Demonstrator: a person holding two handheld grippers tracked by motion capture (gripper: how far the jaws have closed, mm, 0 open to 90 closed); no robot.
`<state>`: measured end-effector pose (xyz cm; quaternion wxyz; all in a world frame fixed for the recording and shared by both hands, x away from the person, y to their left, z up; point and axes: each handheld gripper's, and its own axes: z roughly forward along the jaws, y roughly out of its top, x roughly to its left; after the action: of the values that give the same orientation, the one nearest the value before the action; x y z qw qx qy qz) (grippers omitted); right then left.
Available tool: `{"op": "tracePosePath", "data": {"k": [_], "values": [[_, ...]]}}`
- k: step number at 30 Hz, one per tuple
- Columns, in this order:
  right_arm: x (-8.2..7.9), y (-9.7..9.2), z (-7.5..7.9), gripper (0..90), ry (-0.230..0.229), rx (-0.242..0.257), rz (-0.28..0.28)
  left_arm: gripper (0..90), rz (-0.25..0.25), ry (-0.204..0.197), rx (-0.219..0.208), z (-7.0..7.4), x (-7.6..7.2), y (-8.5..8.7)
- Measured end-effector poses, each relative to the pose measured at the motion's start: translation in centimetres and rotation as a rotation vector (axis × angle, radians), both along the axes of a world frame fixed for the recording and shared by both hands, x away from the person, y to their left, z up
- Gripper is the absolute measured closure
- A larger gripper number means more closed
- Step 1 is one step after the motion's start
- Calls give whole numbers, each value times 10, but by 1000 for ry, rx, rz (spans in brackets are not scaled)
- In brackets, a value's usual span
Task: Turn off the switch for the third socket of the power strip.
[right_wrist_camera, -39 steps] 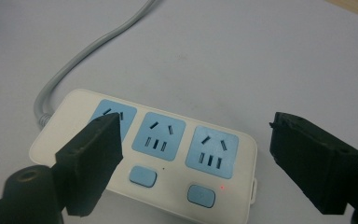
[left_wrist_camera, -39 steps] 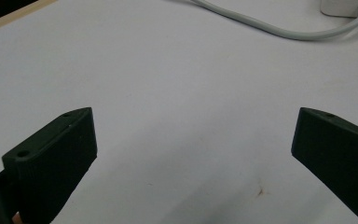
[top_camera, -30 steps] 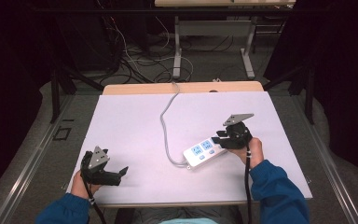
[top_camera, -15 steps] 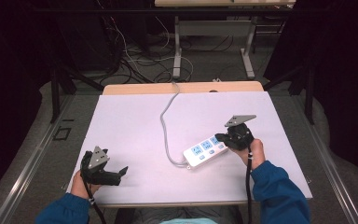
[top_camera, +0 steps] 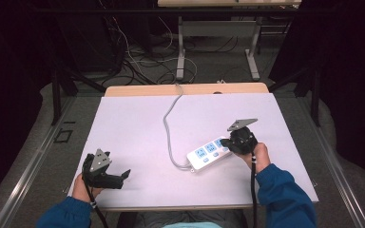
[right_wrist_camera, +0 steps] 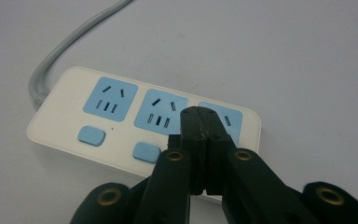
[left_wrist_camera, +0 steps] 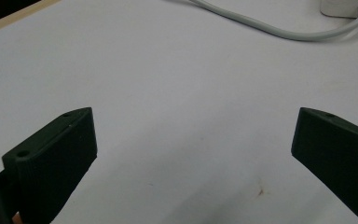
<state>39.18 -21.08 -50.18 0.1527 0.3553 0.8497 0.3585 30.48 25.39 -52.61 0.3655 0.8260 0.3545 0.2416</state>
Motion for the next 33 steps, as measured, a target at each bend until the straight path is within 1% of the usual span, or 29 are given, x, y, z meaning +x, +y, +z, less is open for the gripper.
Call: {"op": "tracePosePath", "data": {"k": [1, 2, 3, 5, 7, 8, 10, 11, 12, 14, 15, 17, 18, 19, 20, 23, 25, 27, 28, 30, 32, 33], "values": [[0, 0, -1, 900, 4, -1, -1, 1, 0, 5, -4, 0, 0, 0], [1, -1, -1, 900, 5, -12, -2, 1, 0, 0, 1, 0, 0, 0], [1, -1, -2, 900, 6, -11, -5, 1, -1, 0, 1, 0, 0, 0], [1, -1, -3, 900, 11, -26, -15, 1, -2, 3, 3, 0, 0, 0], [1, -1, -5, 900, 9, -14, -21, 1, -1, -1, 1, 0, 0, 0], [0, -1, -4, 900, 37, -41, -20, 1, 0, 9, -8, 0, 0, 0], [1, -1, -7, 900, 17, -34, -22, 1, -1, 5, -3, 0, 0, 0], [1, -1, -7, 900, 18, -37, -23, 1, -3, 4, 7, 0, 0, 1], [2, -3, -8, 900, 17, -51, -19, 1, -2, 5, 4, 0, 0, 0], [2, -3, -8, 900, 22, -52, -24, 1, -2, 4, 3, 0, 0, 0], [2, -3, -8, 900, 27, -61, -16, 1, -2, 5, 4, 0, 0, 0], [3, -2, -11, 900, 21, -61, -36, 1, -2, 7, 0, 0, 0, 0], [3, -3, -11, 900, 20, -66, -28, 1, -2, 3, -1, 0, 0, 0], [3, -2, -12, 900, 23, -65, -33, 1, -2, 5, -2, 0, 0, 0], [3, -2, -12, 900, 22, -68, -31, 1, -3, 5, 6, 0, 0, 0], [3, -2, -11, 900, 21, -73, -33, 1, -4, 6, 5, 0, 0, 0], [3, -2, -12, 900, 28, -67, -35, 1, -4, 6, 5, 0, 0, 0], [3, -2, -12, 900, 27, -78, -25, 1, -5, 7, 7, 0, 0, 0], [4, -2, -13, 900, 19, -77, -13, 1, -5, 7, 7, 0, 0, 0], [3, -1, -14, 900, 33, -74, -28, 1, -5, 7, 4, 0, 1, 0], [3, -1, -14, 900, 40, -81, -28, 1, -6, 7, 5, 0, 1, 0], [4, -1, -15, 900, 31, -79, -27, 1, -6, 8, 6, 0, 1, 0]]}}
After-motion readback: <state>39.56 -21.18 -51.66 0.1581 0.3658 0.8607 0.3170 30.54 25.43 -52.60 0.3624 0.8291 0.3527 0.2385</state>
